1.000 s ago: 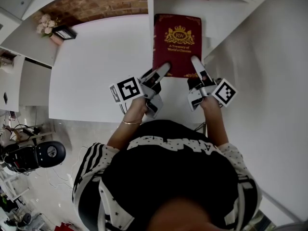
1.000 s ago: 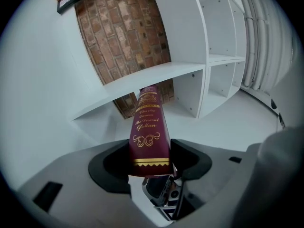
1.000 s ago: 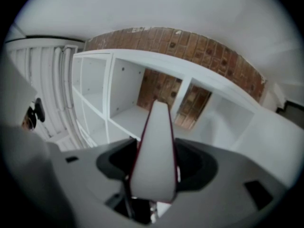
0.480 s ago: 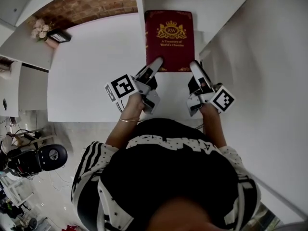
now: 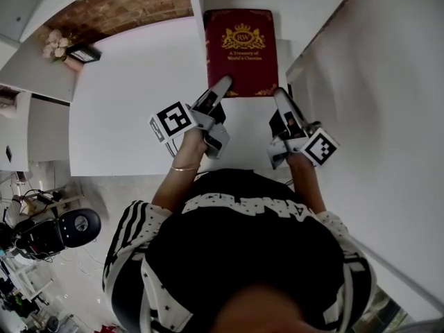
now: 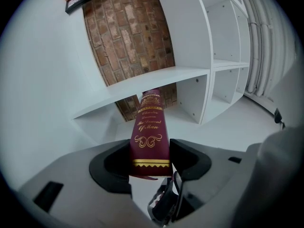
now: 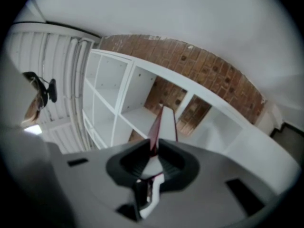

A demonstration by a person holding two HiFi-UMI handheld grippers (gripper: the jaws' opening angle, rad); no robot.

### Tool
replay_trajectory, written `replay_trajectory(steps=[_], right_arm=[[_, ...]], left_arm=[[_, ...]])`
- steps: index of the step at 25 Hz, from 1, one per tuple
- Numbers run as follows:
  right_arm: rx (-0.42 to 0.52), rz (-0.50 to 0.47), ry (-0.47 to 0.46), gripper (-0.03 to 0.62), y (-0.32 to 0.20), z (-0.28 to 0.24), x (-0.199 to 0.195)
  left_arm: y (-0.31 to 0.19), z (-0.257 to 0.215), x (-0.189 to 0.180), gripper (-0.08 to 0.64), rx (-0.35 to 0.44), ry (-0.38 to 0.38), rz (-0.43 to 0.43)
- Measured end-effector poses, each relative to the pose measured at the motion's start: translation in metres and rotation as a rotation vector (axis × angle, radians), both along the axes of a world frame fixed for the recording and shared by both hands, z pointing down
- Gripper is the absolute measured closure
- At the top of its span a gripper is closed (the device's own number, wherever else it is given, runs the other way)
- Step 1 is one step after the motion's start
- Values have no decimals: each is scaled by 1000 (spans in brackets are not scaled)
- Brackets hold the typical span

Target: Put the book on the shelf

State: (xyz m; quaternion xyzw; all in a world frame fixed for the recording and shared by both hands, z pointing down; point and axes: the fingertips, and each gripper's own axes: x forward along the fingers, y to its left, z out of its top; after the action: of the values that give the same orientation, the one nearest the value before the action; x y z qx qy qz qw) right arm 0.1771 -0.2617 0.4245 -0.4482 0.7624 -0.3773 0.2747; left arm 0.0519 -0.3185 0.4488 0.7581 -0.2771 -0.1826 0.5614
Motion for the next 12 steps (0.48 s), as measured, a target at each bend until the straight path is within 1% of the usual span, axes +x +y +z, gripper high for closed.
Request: replay_trajectory(steps=[6, 12], right_arm=[[9, 10, 3, 528, -1, -4, 0], [31, 14, 3, 531, -5, -15, 4]], left_arm=[[-2, -3, 0, 287, 11, 1, 16], [-5, -12, 3, 287, 17, 30, 3]])
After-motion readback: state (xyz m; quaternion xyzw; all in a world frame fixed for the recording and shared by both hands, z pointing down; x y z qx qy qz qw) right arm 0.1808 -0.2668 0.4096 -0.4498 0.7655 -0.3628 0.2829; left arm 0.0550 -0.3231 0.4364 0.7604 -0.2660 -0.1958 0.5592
